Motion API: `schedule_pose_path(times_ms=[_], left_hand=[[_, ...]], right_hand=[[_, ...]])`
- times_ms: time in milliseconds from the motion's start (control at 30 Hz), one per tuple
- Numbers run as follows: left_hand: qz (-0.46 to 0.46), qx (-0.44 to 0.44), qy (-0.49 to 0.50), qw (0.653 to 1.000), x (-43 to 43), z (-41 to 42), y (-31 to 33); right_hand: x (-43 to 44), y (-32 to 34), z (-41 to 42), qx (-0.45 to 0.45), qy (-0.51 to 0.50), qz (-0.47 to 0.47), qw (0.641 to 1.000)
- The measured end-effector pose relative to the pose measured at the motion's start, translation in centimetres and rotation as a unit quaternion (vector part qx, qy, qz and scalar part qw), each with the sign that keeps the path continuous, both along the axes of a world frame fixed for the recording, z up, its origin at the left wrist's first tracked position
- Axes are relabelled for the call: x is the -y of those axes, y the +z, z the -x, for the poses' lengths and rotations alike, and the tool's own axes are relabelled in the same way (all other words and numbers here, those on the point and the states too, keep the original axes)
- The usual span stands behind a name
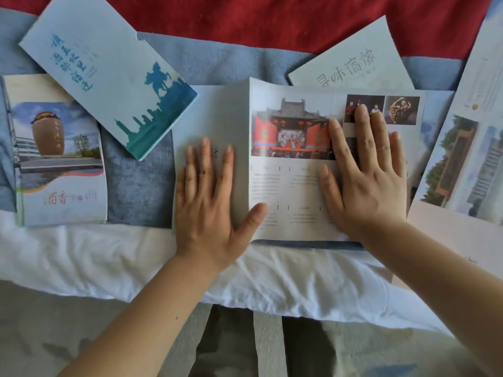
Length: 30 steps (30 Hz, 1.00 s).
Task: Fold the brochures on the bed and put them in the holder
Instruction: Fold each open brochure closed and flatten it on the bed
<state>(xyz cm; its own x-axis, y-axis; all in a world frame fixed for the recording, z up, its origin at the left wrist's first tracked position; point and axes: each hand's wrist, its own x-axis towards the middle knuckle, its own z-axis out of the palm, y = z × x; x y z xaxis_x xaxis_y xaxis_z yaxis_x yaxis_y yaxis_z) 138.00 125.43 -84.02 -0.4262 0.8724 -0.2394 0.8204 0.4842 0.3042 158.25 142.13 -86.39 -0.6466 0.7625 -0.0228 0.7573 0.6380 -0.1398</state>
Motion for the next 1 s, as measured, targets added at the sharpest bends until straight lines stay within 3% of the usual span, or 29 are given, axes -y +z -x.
schedule_pose_path(times_ms=[200,600,1000], left_hand=[[-0.046,0.048,-0.012,0.998,-2.3,-3.9,0.6],[-0.05,0.002,-0.006,0.999,-4.3,-7.9,-0.3],[-0.045,0.013,-0.013,0.999,-6.2,-9.7,0.2]], right_hand=[[0.1,0.1,0.1,-0.004,0.003,-0.001,1.0],[-1.2,1.3,-2.1,-0.05,0.048,0.061,0.996],[-4.8,2.4,-8.9,0.044,-0.034,0.041,0.998]])
